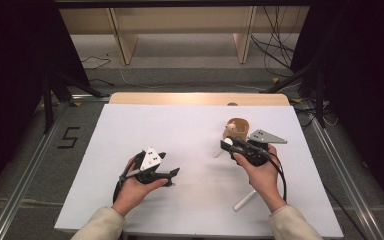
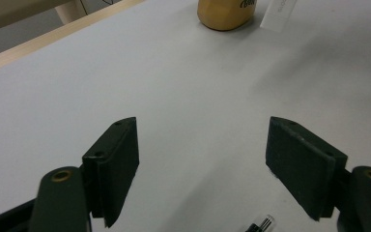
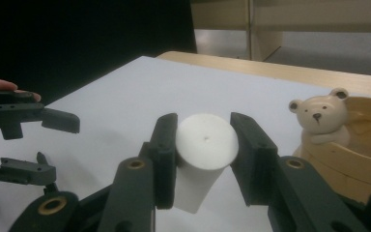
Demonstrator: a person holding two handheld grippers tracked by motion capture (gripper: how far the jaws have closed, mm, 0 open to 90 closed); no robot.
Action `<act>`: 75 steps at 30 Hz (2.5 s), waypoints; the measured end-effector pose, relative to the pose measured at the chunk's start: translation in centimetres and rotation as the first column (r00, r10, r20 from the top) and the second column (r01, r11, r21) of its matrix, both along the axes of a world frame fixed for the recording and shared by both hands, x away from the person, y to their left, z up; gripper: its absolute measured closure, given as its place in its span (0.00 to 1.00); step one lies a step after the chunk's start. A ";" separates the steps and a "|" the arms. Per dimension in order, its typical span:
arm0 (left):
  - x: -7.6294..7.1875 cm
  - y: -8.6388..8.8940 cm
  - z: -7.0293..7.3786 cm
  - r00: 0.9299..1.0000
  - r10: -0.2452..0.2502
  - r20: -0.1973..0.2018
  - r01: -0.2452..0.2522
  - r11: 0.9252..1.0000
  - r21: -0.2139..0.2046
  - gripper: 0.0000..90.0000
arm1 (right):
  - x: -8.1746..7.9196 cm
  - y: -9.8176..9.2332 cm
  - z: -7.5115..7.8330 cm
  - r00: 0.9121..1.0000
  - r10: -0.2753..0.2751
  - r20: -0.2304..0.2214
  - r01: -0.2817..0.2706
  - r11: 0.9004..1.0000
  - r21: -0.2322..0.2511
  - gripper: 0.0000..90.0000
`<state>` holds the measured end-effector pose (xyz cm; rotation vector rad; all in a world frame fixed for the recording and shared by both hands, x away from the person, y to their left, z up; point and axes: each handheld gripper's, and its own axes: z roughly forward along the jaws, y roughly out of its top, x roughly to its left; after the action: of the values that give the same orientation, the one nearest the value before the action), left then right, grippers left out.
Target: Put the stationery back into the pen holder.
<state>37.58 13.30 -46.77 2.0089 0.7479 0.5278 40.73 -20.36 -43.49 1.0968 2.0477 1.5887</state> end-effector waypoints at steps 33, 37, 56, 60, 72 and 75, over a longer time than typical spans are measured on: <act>0.1 0.2 -0.1 1.000 0.009 -0.006 -0.009 1.000 -0.007 0.31 | 0.9 -2.0 0.3 0.996 -0.089 0.013 0.089 0.996 -0.002 0.72; 0.1 0.2 -0.1 1.000 0.008 -0.007 -0.008 1.000 -0.005 0.31 | 1.0 -2.3 0.5 0.995 -0.102 0.020 0.102 0.995 0.000 0.72; 0.1 0.1 -0.1 1.000 0.007 -0.008 -0.007 1.000 -0.003 0.31 | 1.5 -4.1 1.1 0.985 -0.171 0.036 0.171 0.985 0.010 0.72; 0.1 0.1 -0.1 1.000 0.007 -0.008 -0.007 1.000 -0.003 0.31 | 1.6 -4.3 1.2 0.983 -0.179 0.038 0.179 0.984 0.013 0.72; 0.2 0.0 -0.1 1.000 0.005 -0.007 -0.005 1.000 -0.005 0.31 | 1.9 -4.8 1.7 0.978 -0.204 0.048 0.203 0.979 0.021 0.72; 0.2 0.0 -0.1 1.000 0.005 -0.005 -0.005 1.000 -0.005 0.31 | 2.0 -5.0 1.8 0.977 -0.209 0.052 0.208 0.978 0.025 0.72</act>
<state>37.75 13.33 -46.89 2.0047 0.7572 0.5232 42.73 -25.32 -41.72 1.2176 1.8203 1.5191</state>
